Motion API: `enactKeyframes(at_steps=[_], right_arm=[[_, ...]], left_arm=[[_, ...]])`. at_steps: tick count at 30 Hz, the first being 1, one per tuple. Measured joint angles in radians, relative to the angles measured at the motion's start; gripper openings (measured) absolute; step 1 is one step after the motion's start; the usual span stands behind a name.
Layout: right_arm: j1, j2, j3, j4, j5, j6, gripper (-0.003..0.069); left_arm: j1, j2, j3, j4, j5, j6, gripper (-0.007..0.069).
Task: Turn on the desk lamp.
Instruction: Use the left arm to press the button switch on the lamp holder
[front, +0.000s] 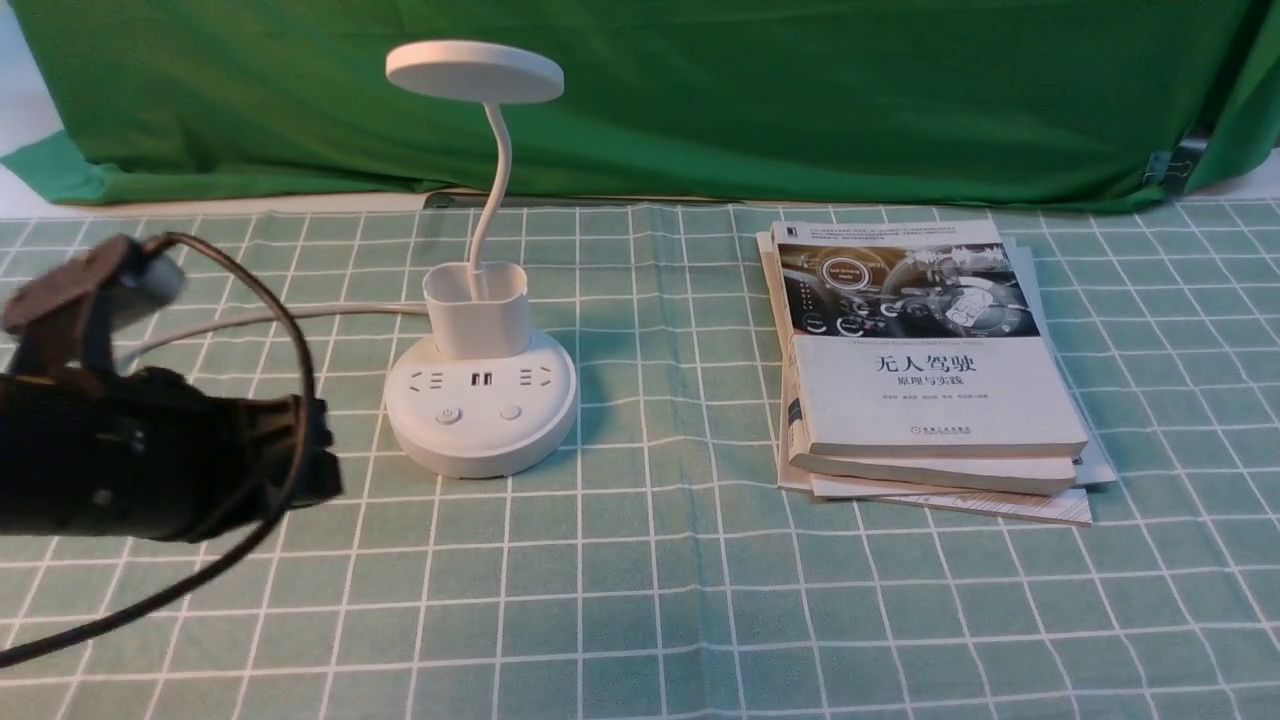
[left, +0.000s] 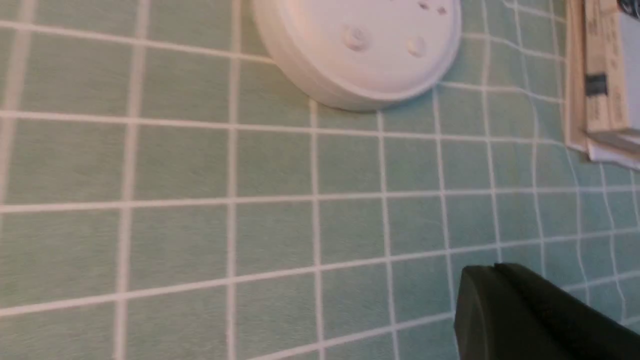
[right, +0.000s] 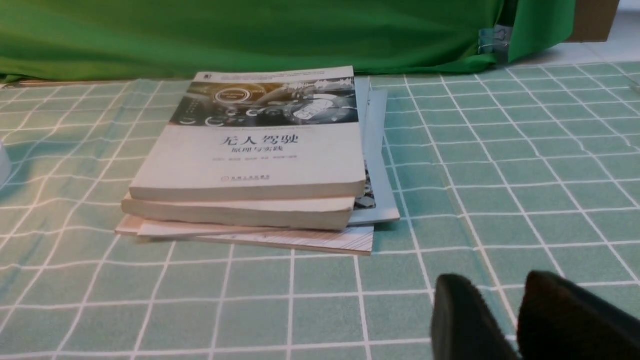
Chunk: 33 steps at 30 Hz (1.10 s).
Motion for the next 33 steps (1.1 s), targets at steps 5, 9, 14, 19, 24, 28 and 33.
enactKeyframes(at_steps=[5,9,14,19,24,28,33], right_arm=[[0.000,0.000,0.000,0.000,0.000,0.000,0.0239],[0.000,0.000,0.000,0.000,0.000,0.000,0.0239],[0.000,0.000,0.000,0.000,0.000,0.000,0.0239],[0.000,0.000,0.000,0.000,-0.001,0.000,0.0239],[0.000,0.000,0.000,0.000,-0.001,0.000,0.0239],[0.000,0.000,0.000,0.000,-0.001,0.000,0.0239],[0.000,0.000,0.000,0.000,-0.001,0.000,0.0239]], left_arm=[[-0.157,0.182,-0.135,0.209,-0.006,-0.145,0.0021],[-0.244,0.310,-0.282,0.479,-0.028,-0.348,0.0021],[-0.284,0.464,-0.450,0.625,-0.070,-0.467,0.0021],[-0.285,0.586,-0.555,0.648,-0.078,-0.475,0.0021],[-0.285,0.654,-0.595,0.667,-0.088,-0.475,0.0021],[-0.285,0.678,-0.595,0.668,-0.089,-0.475,0.0021],[-0.286,0.695,-0.599,0.659,-0.093,-0.475,0.0021]])
